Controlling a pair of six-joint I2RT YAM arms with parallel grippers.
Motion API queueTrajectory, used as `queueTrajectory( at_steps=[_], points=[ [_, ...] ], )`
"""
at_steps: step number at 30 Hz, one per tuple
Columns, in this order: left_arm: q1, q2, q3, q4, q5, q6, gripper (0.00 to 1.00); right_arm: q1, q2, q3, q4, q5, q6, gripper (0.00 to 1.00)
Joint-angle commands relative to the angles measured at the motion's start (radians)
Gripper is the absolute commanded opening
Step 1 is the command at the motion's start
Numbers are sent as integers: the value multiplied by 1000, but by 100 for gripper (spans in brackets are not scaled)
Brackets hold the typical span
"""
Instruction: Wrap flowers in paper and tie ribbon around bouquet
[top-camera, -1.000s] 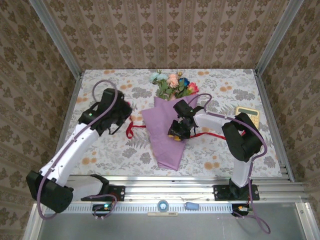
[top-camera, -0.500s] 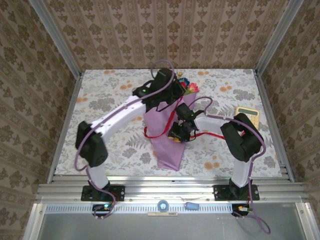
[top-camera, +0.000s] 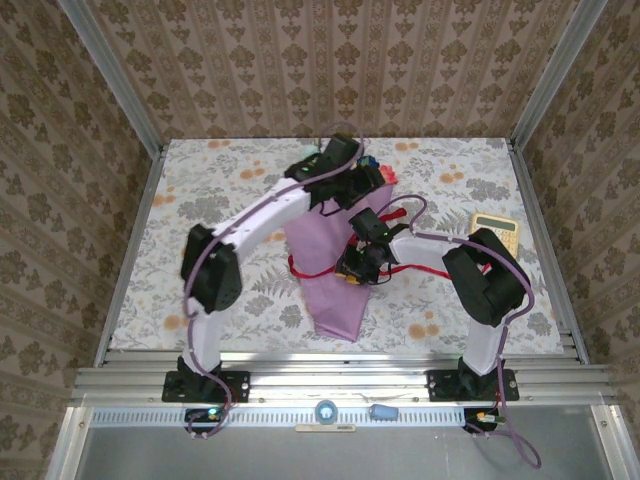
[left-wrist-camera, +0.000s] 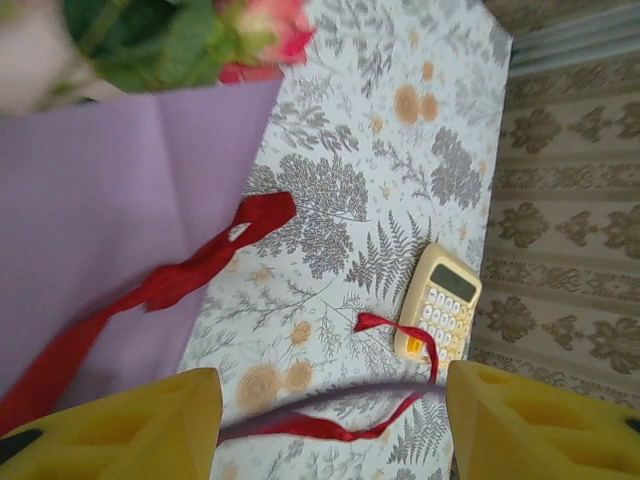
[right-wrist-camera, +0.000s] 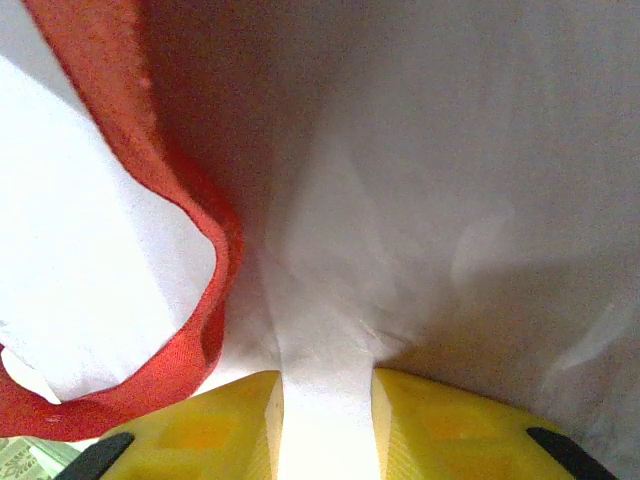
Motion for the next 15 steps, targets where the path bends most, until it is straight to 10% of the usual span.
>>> queueTrajectory(
  at_steps=[1, 8, 15],
  points=[
    [38, -259, -172, -106, -73, 9, 58, 8, -23, 8, -9, 28, 17, 30],
    [31, -604, -809, 28, 35, -171, 15, 6, -31, 45, -34, 22, 31, 30],
    [-46, -558, -1056, 254, 42, -310, 8, 6, -57, 70, -63, 22, 71, 30]
  ],
)
